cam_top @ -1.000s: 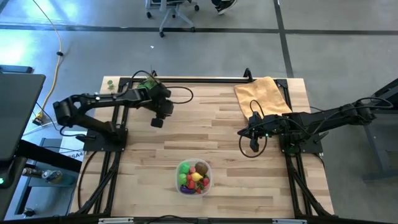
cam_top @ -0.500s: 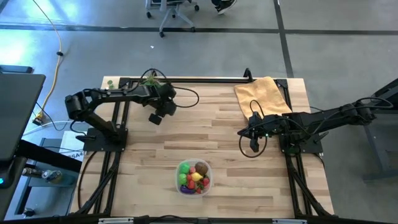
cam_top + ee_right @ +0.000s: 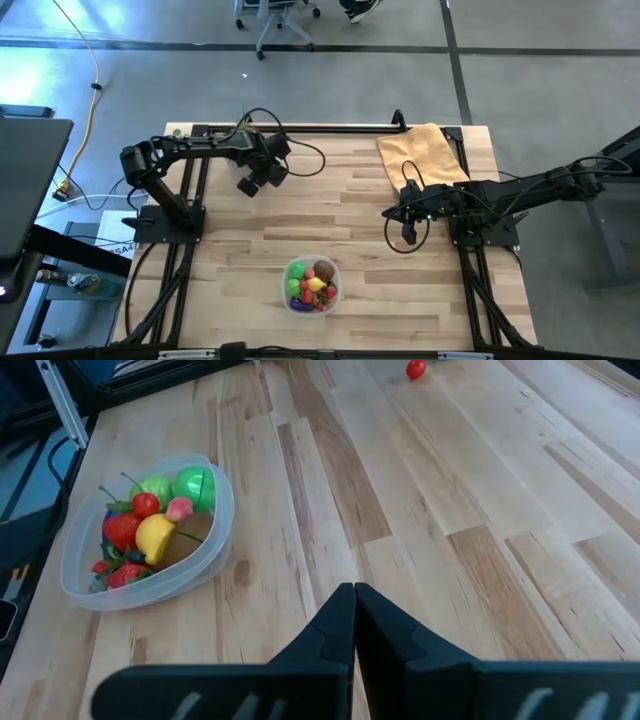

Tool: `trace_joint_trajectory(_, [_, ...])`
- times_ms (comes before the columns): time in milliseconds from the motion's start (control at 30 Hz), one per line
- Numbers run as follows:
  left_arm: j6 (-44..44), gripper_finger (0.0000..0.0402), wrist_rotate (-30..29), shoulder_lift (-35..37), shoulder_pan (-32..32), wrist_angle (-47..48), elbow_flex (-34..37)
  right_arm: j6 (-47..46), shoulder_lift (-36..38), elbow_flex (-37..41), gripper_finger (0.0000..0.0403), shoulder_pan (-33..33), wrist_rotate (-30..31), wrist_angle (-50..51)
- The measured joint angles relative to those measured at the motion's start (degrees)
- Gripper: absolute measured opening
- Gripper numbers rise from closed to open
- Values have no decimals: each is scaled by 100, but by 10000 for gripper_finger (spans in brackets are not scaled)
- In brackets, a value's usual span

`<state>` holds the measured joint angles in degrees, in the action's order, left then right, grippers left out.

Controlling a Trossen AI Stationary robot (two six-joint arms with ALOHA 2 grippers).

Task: Pick and placing Produce into tupperware
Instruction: Put the red cherry into the transparent bin

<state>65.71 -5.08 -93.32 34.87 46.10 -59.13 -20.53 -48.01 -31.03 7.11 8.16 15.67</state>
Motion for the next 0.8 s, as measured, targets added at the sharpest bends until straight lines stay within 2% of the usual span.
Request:
trace_joint_trajectory(233, [-36,134,-232,0,4,153,47,0,0,0,0,0,18,-1])
trace_joint_trajectory(600, [-37,134,-172,-2,163,-78,306,0,0,0,0,1,16,2])
trace_joint_trajectory(800, [-9,134,-143,-294,151,-155,308,0,0,0,0,0,14,-1])
